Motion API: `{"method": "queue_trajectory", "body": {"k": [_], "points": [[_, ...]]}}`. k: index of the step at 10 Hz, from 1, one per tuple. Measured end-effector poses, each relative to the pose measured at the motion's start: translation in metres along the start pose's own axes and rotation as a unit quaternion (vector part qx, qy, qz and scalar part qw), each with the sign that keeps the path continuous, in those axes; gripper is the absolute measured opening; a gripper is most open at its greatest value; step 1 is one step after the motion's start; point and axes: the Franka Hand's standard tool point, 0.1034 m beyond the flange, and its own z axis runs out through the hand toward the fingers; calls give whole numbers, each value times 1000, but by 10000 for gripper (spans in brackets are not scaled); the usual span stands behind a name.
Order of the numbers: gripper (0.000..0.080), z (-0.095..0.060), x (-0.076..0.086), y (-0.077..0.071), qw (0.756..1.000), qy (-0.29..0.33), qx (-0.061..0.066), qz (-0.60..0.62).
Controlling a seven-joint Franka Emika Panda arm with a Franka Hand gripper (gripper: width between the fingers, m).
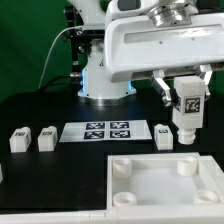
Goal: Assemble one leg
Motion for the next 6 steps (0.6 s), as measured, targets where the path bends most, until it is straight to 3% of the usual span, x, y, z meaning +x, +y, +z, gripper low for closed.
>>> {"method": "queue_trajectory", "body": {"k": [2,3,6], "points": [[290,5,-6,-2,1000,-19,2,2],[290,12,-16,-10,1000,-26,6,4],[290,38,-16,-16,999,-31,12,5]]}}
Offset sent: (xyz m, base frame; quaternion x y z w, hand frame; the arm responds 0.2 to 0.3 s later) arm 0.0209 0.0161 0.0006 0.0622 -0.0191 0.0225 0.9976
